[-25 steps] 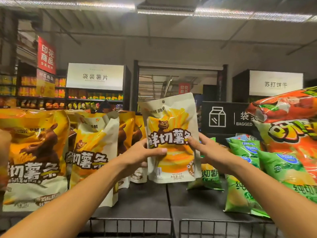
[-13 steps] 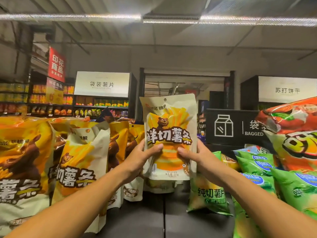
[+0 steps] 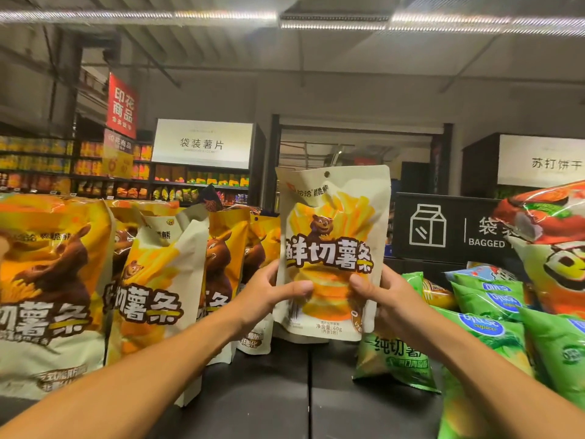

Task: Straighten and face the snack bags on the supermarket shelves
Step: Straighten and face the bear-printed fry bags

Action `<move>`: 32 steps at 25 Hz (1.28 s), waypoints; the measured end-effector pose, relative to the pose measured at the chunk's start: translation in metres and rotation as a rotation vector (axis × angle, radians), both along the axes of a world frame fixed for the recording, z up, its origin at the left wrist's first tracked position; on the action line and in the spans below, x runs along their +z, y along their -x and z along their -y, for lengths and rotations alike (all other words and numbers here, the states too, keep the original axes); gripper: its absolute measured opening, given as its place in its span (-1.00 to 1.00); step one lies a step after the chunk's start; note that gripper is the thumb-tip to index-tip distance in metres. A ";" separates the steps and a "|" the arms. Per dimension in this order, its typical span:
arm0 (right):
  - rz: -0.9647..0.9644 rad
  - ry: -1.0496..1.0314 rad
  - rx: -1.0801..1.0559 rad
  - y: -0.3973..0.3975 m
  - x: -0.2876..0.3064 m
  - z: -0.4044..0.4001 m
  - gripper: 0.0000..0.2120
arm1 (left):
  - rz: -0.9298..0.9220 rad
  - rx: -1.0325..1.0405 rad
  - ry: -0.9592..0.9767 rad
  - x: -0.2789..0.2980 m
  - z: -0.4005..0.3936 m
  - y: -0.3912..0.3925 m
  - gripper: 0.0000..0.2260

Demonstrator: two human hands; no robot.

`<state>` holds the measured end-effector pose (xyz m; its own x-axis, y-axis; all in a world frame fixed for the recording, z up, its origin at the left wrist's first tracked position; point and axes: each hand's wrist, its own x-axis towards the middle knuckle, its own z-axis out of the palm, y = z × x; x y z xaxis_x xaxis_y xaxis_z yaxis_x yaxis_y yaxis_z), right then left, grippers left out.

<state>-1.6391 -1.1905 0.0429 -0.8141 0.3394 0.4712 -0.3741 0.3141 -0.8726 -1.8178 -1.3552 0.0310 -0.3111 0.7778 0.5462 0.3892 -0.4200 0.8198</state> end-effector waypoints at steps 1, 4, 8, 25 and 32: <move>-0.004 -0.014 -0.016 -0.001 0.001 0.002 -0.29 | -0.012 0.011 -0.011 0.001 0.001 0.000 -0.37; -0.004 -0.100 -0.085 -0.004 0.001 0.006 -0.38 | -0.029 0.021 -0.018 0.002 0.005 0.000 -0.35; -0.009 -0.138 -0.095 -0.005 0.001 0.009 -0.46 | -0.035 0.052 0.004 0.000 0.006 0.000 -0.27; -0.028 -0.191 -0.165 -0.003 -0.006 0.006 -0.47 | -0.110 0.068 0.000 0.003 0.010 -0.006 -0.19; -0.044 -0.148 -0.106 -0.007 -0.003 0.010 -0.44 | -0.061 0.052 0.005 0.002 0.007 0.000 -0.21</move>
